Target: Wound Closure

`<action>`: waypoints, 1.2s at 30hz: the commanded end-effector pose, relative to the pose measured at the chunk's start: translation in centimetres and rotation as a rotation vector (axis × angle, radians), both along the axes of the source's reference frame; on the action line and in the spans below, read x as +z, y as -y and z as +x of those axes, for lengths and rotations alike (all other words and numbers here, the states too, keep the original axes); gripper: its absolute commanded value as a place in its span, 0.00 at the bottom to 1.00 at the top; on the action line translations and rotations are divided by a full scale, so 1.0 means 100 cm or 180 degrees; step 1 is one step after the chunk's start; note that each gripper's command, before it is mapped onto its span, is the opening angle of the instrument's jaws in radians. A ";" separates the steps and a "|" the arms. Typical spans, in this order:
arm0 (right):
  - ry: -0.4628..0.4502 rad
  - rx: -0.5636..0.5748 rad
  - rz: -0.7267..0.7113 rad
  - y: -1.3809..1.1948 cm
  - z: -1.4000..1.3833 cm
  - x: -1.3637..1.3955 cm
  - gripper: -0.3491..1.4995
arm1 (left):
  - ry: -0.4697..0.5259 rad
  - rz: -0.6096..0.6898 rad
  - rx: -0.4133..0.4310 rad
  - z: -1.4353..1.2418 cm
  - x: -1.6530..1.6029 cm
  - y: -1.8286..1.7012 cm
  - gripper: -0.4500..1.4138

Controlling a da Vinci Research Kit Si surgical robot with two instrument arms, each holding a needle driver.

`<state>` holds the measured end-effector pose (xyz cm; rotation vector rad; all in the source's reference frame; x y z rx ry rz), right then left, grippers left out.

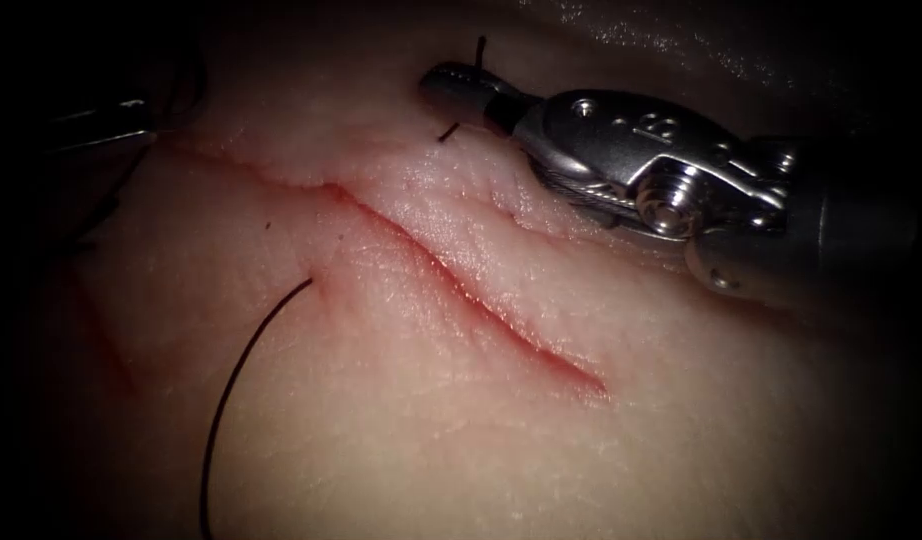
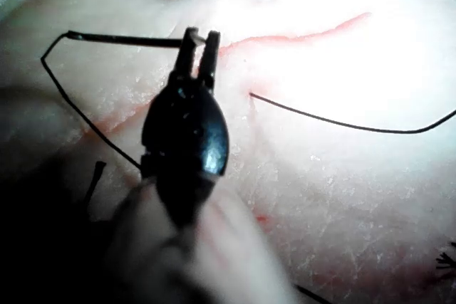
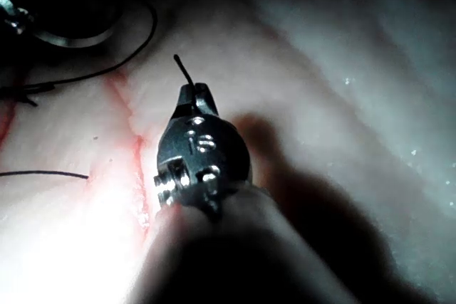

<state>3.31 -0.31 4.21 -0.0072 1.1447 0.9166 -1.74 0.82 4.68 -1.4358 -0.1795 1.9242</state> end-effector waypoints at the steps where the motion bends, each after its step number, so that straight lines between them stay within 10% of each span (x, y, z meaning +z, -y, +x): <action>1: -0.0021 0.0001 -0.0002 -0.0003 0.0008 0.0001 0.00 | 0.0002 0.0004 0.0002 -0.0005 0.0006 0.0003 0.00; 22: -0.0124 0.0028 0.0051 -0.0012 0.0002 -0.0012 0.00 | -0.0159 -0.0208 -0.0034 -0.0006 0.0010 -0.0003 0.00; 24: -0.0209 -0.0001 0.0138 -0.0014 0.0006 -0.0011 0.15 | -0.0192 -0.0229 -0.0066 -0.0006 0.0012 -0.0005 0.00; 25: -0.0245 -0.0001 0.0167 -0.0015 0.0007 -0.0010 0.37 | -0.0203 -0.0231 -0.0083 -0.0006 0.0014 -0.0006 0.00; 26: -0.0302 0.0004 0.0228 -0.0016 0.0012 -0.0009 0.79 | -0.0246 -0.0253 -0.0131 -0.0007 0.0018 -0.0009 0.00; 36: -0.0395 -0.0029 0.0320 -0.0013 -0.0009 -0.0016 0.98 | -0.0471 -0.0413 -0.0312 -0.0014 0.0044 -0.0043 0.00</action>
